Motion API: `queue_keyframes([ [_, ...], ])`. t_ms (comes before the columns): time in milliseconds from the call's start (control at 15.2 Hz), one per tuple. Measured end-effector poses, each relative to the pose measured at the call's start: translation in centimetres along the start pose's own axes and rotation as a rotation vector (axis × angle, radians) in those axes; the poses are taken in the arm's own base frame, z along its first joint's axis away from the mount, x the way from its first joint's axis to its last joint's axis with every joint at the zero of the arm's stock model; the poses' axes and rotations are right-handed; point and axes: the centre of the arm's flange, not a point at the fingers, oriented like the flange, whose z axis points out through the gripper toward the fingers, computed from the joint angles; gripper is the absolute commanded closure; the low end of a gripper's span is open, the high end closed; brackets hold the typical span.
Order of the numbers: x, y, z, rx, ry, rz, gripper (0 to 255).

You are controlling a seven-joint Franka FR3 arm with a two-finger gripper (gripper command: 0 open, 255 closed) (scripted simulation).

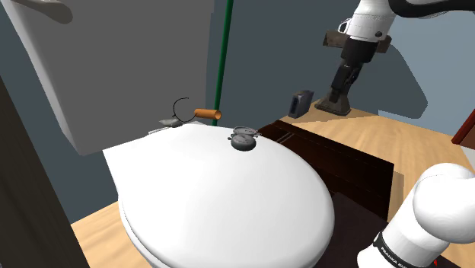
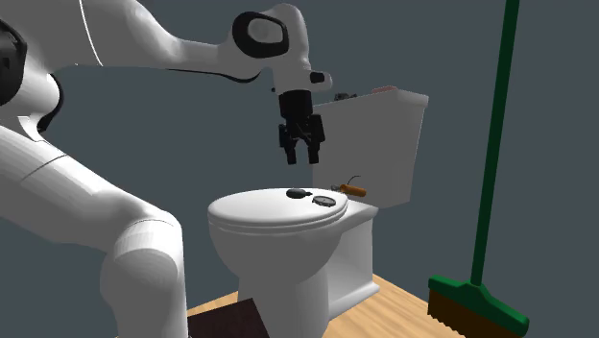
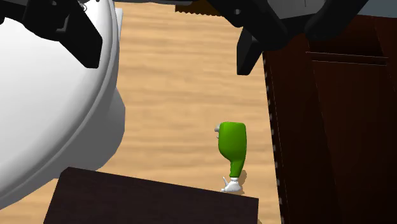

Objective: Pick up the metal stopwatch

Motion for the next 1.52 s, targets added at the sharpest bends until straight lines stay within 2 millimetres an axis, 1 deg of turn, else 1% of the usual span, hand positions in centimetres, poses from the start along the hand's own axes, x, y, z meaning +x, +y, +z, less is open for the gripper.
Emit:
queue_keyframes([
  [66,0.0,0.0,0.0,0.000,0.000,0.000,0],
  [132,0.5,-0.1,0.2,0.005,-0.003,-0.002,0],
  [264,2.2,-1.0,1.1,0.020,-0.012,-0.010,0],
  [396,4.4,-1.9,1.7,0.039,-0.023,-0.020,0],
  [660,9.0,-4.0,3.9,0.079,-0.047,-0.039,0],
  [726,10.2,-4.8,4.5,0.088,-0.053,-0.044,0],
  [924,12.9,-6.8,6.4,0.118,-0.070,-0.059,0],
  [1056,15.1,-8.0,6.9,0.138,-0.082,-0.068,0],
  [1320,19.3,-10.9,9.2,0.178,-0.105,-0.088,0],
  [1386,20.3,-11.6,9.6,0.188,-0.111,-0.093,0],
  [1518,22.4,-12.7,10.9,0.208,-0.123,-0.103,0],
])
